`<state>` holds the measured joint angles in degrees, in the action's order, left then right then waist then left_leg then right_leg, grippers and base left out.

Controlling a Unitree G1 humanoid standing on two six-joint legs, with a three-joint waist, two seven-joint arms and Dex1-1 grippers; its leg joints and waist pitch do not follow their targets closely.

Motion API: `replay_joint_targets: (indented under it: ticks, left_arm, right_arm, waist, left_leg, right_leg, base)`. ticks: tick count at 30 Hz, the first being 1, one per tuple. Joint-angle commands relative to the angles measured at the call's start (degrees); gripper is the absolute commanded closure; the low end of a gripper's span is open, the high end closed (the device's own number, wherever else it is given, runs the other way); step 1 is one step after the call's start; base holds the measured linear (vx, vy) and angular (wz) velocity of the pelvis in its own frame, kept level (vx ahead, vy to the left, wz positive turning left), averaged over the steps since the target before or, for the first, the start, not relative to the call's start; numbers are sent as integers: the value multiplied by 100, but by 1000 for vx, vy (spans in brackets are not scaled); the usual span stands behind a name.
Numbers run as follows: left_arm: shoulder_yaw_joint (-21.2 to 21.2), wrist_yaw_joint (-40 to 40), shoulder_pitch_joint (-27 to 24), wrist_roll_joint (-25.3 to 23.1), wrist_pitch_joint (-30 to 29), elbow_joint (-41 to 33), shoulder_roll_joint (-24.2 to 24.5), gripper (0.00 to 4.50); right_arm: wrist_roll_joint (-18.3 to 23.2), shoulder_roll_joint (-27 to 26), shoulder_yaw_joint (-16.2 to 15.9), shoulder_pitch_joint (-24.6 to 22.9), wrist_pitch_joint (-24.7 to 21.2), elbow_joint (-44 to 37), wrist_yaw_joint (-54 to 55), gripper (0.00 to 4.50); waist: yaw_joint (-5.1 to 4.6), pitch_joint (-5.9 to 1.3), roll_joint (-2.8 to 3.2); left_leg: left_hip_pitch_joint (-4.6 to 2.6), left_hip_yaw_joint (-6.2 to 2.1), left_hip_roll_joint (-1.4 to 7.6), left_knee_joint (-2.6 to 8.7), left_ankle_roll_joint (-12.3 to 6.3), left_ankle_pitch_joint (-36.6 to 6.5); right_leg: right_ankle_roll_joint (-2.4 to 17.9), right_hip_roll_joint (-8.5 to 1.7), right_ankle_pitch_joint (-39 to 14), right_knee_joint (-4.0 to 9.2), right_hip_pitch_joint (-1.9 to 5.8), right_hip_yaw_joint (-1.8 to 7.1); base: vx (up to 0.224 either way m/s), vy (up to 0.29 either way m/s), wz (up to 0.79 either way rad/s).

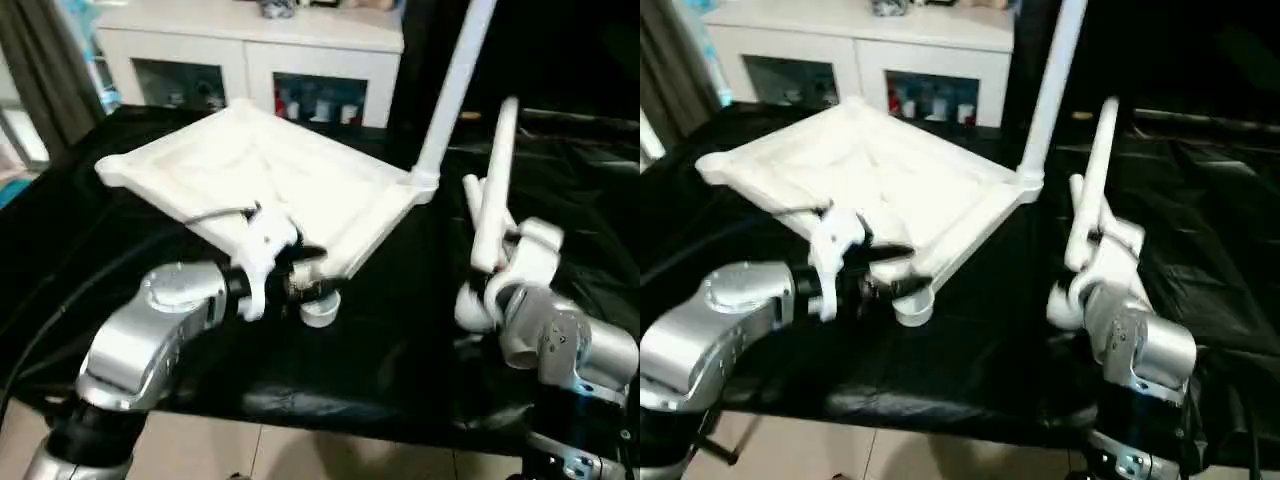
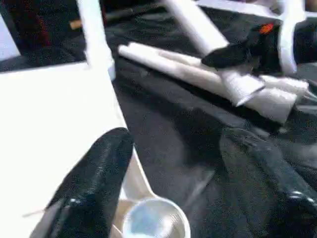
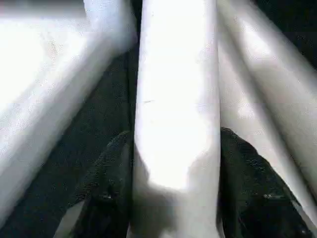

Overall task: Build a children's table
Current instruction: Pick table leg

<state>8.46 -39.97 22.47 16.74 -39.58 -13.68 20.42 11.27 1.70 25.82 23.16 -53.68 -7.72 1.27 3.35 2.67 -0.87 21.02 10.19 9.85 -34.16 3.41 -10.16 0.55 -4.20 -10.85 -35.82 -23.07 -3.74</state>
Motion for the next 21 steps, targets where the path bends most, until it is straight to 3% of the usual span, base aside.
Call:
replay_joint_targets:
  ticks: [1,2,3,4,5,8,9,10,11,12,13,14,15,17,18,21]
  left_arm:
    - [-361,415,190,214,-79,257,-354,82]
    - [-361,415,190,214,-79,257,-354,76]
    - [-560,532,289,447,-236,341,-566,72]
    - [-718,605,370,644,-424,387,-719,66]
    - [-902,671,472,893,-648,418,-886,55]
    - [-1078,742,605,1110,-745,490,-1104,27]
    - [-1117,766,648,1165,-697,536,-1182,19]
    - [-1117,766,648,1165,-697,536,-1182,9]
    - [-1163,826,717,1236,-670,582,-1281,3]
    - [-1192,891,813,1245,-654,634,-1363,0]
    - [-1193,892,814,1245,-654,635,-1364,0]
    - [-1217,923,853,1271,-668,654,-1406,0]
    - [-1258,977,920,1314,-691,685,-1476,0]
    - [-1419,1123,1149,1604,-909,828,-1713,0]
    - [-1419,1123,1149,1604,-909,828,-1713,0]
    - [-1687,1286,1371,2028,-1292,986,-2004,0]
  right_arm:
    - [235,-154,299,-78,908,-435,-67,255]
    - [235,-154,299,-78,908,-435,-67,255]
    - [375,-243,421,-159,1292,-682,-208,255]
    - [549,-325,502,-211,1524,-911,-411,255]
    - [770,-386,519,-266,1756,-1207,-738,255]
    - [831,-293,243,-409,2142,-1461,-1196,255]
    - [769,-199,72,-483,2300,-1510,-1358,255]
    - [769,-199,72,-483,2300,-1510,-1358,255]
    - [738,-92,-214,-567,2371,-1632,-1535,255]
    - [845,-39,-539,-615,2312,-1792,-1767,255]
    - [847,-38,-545,-616,2311,-1794,-1771,256]
    - [897,-4,-692,-629,2246,-1846,-1884,256]
    - [982,53,-944,-652,2137,-1935,-2075,256]
    - [1149,295,-1691,-770,1875,-1958,-2729,256]
    - [1149,295,-1691,-770,1875,-1958,-2729,256]
    - [1131,551,-2321,-1036,1975,-1745,-3455,256]
  waist:
    - [16,-345,23]
    - [1,-347,-4]
    - [8,-341,6]
    - [22,-347,70]
    - [-4,-345,40]
    - [29,-344,75]
    - [5,-335,12]
    - [10,-325,37]
    - [-6,-325,-59]
    - [16,-317,2]
    - [-2,-310,65]
    - [-5,-311,42]
    - [-4,-314,78]
    - [-3,-318,95]
    - [26,-325,86]
    - [59,-337,73]
  left_leg:
    - [-72,-72,213,375,239,-1166]
    - [-71,-77,220,390,201,-1140]
    - [-42,-71,208,393,152,-1119]
    - [-63,-98,213,393,140,-1100]
    - [-48,-68,205,388,106,-1125]
    - [-20,-84,206,371,-1,-1072]
    - [6,-88,201,385,-63,-1001]
    - [-1,-83,195,375,-78,-1032]
    - [13,-74,191,374,-107,-1021]
    - [-9,-77,190,366,-107,-1053]
    - [-9,-82,185,370,-104,-1125]
    - [-10,-87,190,369,-111,-1157]
    - [-12,-100,190,373,-117,-1178]
    - [-8,-104,192,369,-122,-1181]
    - [-7,-112,200,355,-124,-1138]
    - [17,-121,223,358,-161,-982]
  right_leg:
    - [528,-343,-1488,509,241,291]
    - [544,-333,-1468,507,254,289]
    - [525,-327,-1470,505,264,285]
    - [538,-324,-1431,491,254,275]
    - [542,-305,-1374,506,255,282]
    - [631,-316,-1236,519,287,263]
    - [645,-306,-1224,511,311,260]
    - [607,-317,-1435,535,306,262]
    - [561,-317,-1540,550,314,260]
    - [505,-324,-1785,562,296,260]
    - [454,-308,-1924,610,281,254]
    - [429,-309,-1964,609,277,254]
    - [421,-305,-1982,612,286,248]
    - [447,-299,-1925,608,287,245]
    - [493,-311,-1810,597,305,245]
    - [664,-336,-1472,563,330,245]
  base:
    - [0,0,0]
    - [0,0,0]
    - [0,0,0]
    - [0,0,0]
    - [0,0,0]
    - [0,0,0]
    - [0,0,0]
    - [0,0,0]
    - [0,0,0]
    - [0,0,0]
    - [0,0,0]
    - [0,0,0]
    - [0,0,0]
    - [0,0,0]
    - [0,0,0]
    - [0,0,0]
